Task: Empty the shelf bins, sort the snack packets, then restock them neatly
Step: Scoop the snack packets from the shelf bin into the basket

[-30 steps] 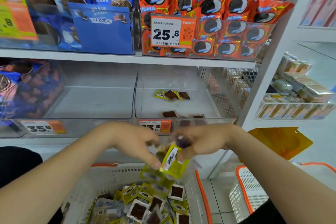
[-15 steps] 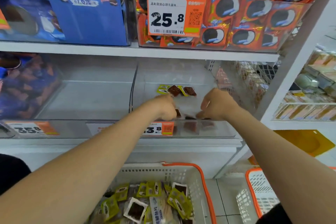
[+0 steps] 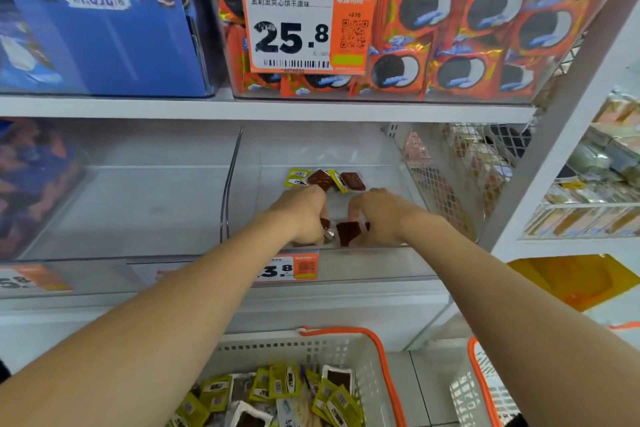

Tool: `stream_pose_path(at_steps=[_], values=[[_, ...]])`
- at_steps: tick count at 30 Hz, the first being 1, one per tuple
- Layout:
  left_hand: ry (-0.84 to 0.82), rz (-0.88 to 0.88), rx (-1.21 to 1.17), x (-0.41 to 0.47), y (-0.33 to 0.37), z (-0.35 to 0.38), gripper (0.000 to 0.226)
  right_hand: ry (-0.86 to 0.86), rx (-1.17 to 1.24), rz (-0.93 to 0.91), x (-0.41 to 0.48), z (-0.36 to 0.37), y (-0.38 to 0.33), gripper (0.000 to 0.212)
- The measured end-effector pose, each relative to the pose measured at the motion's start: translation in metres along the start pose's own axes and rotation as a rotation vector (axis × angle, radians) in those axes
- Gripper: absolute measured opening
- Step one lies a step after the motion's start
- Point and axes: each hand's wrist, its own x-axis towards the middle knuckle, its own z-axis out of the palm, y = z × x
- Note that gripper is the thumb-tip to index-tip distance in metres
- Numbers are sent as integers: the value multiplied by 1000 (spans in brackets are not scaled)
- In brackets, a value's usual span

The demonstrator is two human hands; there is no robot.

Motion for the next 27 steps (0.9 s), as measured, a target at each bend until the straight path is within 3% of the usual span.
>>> stream_pose_path(at_steps=[4, 9, 13, 17, 20, 23, 27], values=[[-2, 41, 74, -2, 1, 0, 28, 76, 52, -38, -2, 2, 1, 49], [19, 45, 80, -8, 1, -9, 53, 117, 128, -59, -2, 5, 10, 50], [17, 86, 157, -11, 7, -15, 35, 150, 185, -29, -3, 5, 14, 56], [11, 137, 239, -14, 10, -16, 42, 160, 253, 9, -4, 6, 19, 57], [77, 145, 250, -15, 14, -13, 17, 72, 219, 44, -4, 4, 18, 72], [197, 77, 121, -11, 13, -13, 17, -64, 164, 70, -4, 3, 14, 64], [347, -86, -196, 7, 8, -19, 15, -111, 43, 85, -1, 5, 18, 79]])
